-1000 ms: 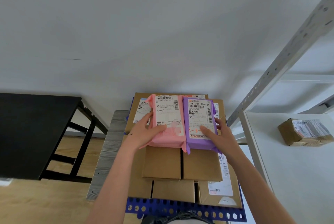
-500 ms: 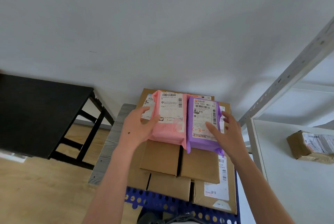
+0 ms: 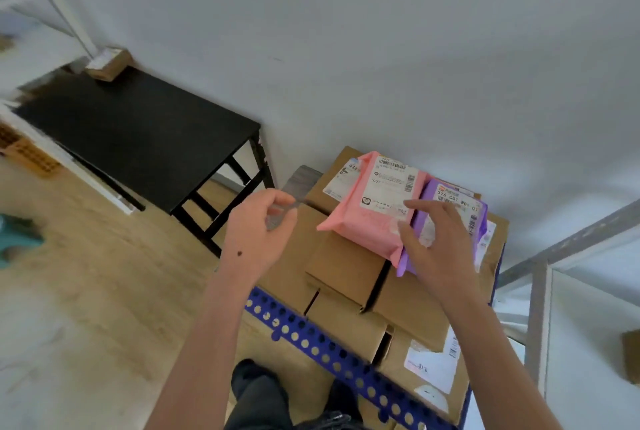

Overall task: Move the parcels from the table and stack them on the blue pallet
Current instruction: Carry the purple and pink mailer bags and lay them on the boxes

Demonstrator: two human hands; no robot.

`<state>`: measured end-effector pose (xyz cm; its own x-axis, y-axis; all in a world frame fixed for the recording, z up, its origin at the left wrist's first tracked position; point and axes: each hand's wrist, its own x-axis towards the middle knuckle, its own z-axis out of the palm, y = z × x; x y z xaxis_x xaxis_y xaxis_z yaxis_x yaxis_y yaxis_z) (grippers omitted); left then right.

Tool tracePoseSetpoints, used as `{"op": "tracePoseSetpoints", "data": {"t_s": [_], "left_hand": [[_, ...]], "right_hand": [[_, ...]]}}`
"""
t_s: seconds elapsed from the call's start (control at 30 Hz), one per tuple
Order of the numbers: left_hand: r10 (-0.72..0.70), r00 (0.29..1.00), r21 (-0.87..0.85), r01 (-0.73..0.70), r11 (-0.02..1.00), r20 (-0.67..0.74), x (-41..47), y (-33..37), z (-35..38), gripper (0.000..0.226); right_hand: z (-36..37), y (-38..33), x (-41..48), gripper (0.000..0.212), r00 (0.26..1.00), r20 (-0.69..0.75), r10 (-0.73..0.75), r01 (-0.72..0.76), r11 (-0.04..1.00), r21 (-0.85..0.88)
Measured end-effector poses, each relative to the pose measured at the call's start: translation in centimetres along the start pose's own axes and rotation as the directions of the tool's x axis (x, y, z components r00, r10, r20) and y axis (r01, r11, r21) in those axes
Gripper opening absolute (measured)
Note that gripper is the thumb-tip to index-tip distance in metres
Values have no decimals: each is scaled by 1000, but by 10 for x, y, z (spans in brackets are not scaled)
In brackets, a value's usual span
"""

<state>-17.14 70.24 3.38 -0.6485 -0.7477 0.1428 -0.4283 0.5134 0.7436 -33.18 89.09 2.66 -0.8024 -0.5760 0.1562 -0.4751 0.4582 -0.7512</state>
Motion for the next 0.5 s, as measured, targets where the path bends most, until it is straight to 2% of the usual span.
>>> {"op": "tracePoseSetpoints", "data": {"t_s": [0.17,0.33,0.5], "left_hand": [[-29,996,7,30,1000,-85,-13,-29,-37,11],[-87,989,7,89,996,-119,-15,-65,-86,11],[-116,982,32,122,992,-149,-18,-118,-150,8]], "right_hand": [[32,-40,5,20,988,116,-106,104,994,22],[81,-89,6,22,963,174,-205,197,978,62],[147,-148,1,20,932,272,-240,239,970,36]]}}
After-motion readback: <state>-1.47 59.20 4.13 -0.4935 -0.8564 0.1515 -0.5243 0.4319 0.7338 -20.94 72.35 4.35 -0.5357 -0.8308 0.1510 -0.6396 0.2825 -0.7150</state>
